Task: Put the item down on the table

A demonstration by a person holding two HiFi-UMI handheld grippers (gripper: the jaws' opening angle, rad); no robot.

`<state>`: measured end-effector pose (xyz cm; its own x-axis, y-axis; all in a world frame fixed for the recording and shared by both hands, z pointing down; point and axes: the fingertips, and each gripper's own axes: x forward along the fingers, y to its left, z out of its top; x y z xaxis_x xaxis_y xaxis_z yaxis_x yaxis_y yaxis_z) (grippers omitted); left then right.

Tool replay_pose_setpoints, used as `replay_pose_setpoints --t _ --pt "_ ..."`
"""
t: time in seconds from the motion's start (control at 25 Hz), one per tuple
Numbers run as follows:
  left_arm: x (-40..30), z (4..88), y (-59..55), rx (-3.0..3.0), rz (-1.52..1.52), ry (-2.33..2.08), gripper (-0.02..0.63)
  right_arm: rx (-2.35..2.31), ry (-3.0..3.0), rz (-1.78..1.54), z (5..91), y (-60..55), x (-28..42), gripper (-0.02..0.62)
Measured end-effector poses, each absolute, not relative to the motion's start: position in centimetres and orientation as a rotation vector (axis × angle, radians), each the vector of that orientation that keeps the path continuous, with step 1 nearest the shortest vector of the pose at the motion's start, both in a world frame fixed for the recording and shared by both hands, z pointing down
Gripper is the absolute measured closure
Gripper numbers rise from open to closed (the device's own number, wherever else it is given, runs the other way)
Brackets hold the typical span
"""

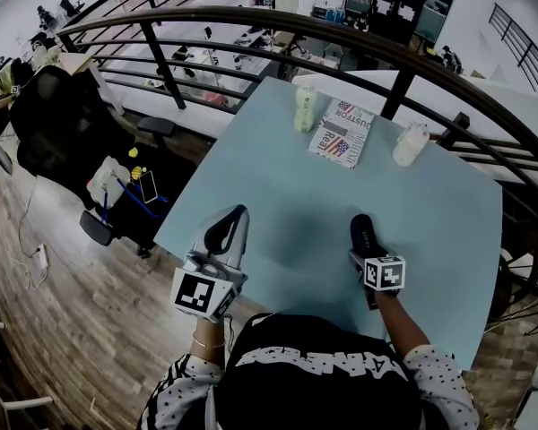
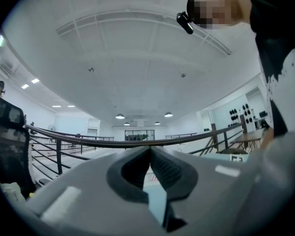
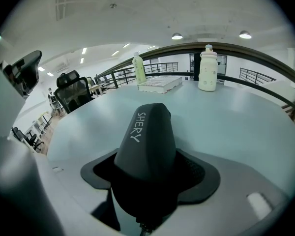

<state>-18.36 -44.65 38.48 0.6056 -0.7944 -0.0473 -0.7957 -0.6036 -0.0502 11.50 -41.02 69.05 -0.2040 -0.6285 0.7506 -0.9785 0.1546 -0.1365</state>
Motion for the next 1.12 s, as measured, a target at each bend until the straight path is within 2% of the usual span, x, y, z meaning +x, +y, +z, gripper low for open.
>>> replay_pose_setpoints --t 0.56,0.88,1.0,1.12 --pt "-18.8 38.2 -44.3 -2.742 0.048 1.36 0.606 1.575 -1.916 0.829 67.7 -41.0 11.5 0.245" --pt "-18.9 38.4 -43.4 -2.763 0.04 1.374 0.606 1.691 -2.016 0.77 63.1 -41.7 12.2 0.249" --pt "-18.9 38.6 -42.9 -2.768 0.049 1.361 0.606 1.751 -2.071 0.721 60.7 -42.0 12.5 0.281" --pt "-19.1 38.5 -42.6 -2.761 0.053 1.371 0.606 1.807 -2.139 0.68 58.3 -42.2 12.4 0.355"
